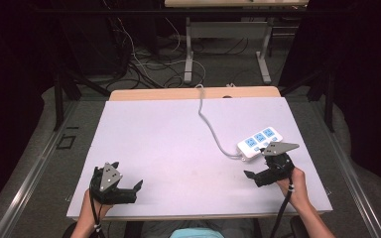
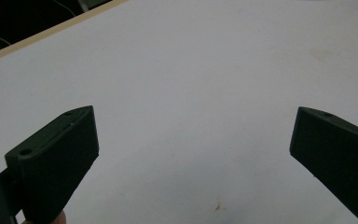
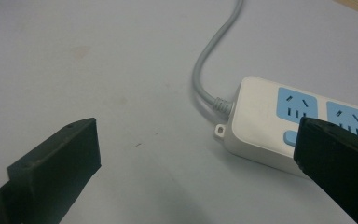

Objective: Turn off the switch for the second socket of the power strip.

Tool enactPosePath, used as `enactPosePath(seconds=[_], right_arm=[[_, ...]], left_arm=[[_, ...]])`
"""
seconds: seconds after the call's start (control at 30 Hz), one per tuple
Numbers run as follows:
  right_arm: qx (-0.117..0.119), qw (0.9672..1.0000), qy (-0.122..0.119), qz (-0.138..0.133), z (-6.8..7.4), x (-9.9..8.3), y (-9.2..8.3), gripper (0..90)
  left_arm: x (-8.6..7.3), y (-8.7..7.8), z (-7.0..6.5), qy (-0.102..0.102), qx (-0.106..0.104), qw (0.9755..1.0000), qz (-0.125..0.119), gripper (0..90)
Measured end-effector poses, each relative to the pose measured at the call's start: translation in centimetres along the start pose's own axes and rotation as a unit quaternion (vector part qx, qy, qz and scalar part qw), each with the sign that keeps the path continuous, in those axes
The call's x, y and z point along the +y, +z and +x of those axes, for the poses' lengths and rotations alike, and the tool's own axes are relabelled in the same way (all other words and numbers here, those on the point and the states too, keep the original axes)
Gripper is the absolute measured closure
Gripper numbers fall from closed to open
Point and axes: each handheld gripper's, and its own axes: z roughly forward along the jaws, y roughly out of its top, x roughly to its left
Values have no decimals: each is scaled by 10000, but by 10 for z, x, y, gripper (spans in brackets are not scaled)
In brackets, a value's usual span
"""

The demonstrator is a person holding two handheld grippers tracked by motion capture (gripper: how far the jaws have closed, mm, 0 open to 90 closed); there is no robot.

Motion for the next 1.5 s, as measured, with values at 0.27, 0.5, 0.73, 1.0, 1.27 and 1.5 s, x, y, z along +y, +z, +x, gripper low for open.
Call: enactPosePath(seconds=[0.27, 0.5, 0.73, 1.0, 1.27, 1.5], right_arm=[[-92, 10000, -9, 19, -8, 6, 7, 0], [-143, 9998, 79, 74, -16, 10, 12, 0], [-173, 9998, 97, 69, -25, 15, 17, 0], [-190, 9996, 213, 85, -32, 20, 18, 0], [-189, 9996, 197, 117, -38, 23, 21, 0], [-152, 9992, 290, 236, -45, 26, 24, 0]], left_arm=[[-1, 0, 1, -44, -21, 10000, -19, 11], [0, -1, 1, -32, -10, 10000, 1, 11], [0, 0, 1, -49, 6, 10000, 1, 11], [0, 0, 0, -41, -19, 10000, -15, 11], [0, 0, -1, -29, -71, 10000, 18, 11], [1, 2, -2, -14, -41, 10000, 15, 11]])
